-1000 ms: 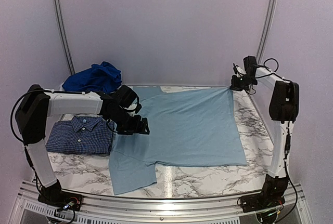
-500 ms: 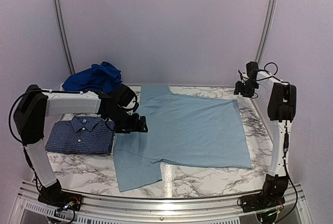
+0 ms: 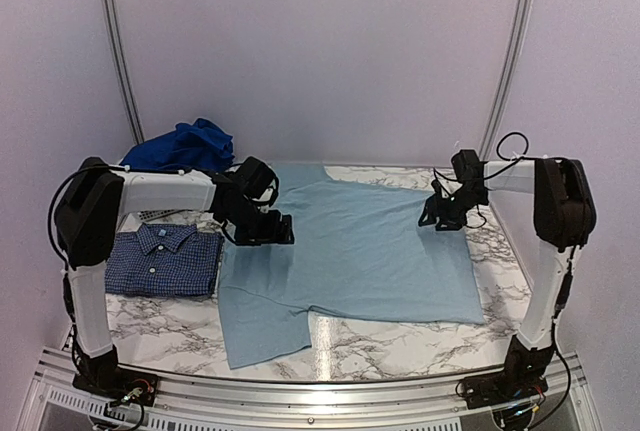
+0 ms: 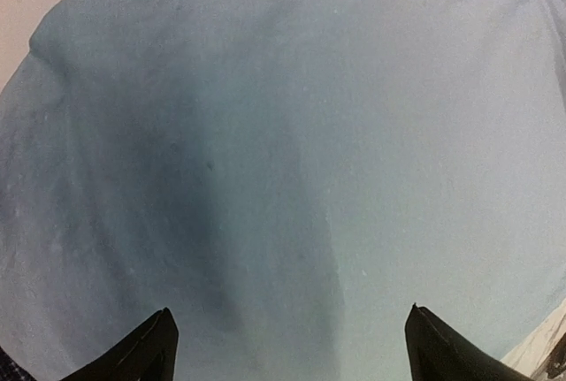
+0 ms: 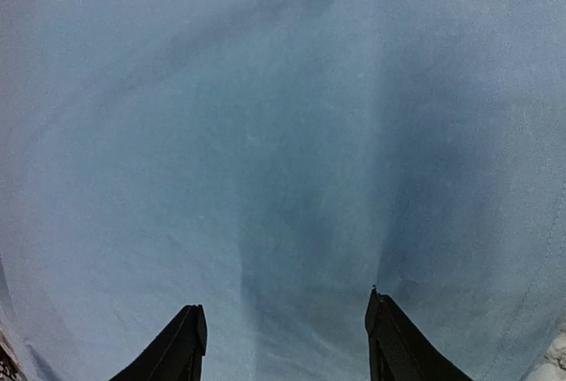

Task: Fold and stack the mixed laundry pile
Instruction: Adjust the flattened T-shirt at the center of the board.

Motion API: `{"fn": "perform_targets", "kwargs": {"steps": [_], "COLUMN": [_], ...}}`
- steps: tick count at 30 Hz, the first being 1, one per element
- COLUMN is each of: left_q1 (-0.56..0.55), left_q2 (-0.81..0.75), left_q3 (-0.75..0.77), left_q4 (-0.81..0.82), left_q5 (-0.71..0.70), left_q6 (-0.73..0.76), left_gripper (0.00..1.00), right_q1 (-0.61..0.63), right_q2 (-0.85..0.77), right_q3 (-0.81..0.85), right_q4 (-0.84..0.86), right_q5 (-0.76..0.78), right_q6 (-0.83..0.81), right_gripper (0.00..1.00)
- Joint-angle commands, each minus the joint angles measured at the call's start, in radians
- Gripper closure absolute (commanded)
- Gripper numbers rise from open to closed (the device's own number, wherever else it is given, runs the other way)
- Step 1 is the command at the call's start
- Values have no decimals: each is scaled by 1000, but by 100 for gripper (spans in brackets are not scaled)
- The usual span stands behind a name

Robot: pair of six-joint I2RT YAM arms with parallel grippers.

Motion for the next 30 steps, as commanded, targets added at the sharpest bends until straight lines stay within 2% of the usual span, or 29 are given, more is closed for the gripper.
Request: {"fn": "perform_targets", "kwargs": {"steps": [1,9,15,18,21,26,30], "left_q1": [7,59,119,120,120,110,87], "left_q2": [76,199,317,297,197,-75,-265], "left_q3": [46,138,337,418,405,129,-122], "left_q4": [2,14,4,-12,-24,-23,-23], "left_q5": [-32,-53,-1,3,-3,-6,-10], "left_q6": [1,-26,3,25,12,-66,-163], "left_gripper": [8,8,9,6,2,1,2], "right_q1": [-20,-67,-109,-108,-98,-94,-90], "right_q2": [89,329,483,466,303,-113,-352], "right_q3": [50,341,688,819,697,152,-148], "right_q4": [59,11,-83,-160,-145,-38,-65], "right_q5": [-8,13,-9,-38,-47,-73,-32], "right_q6": [2,-10,-8,-5,2,98,169], "right_gripper": [43,44,44,43,43,43,46]}}
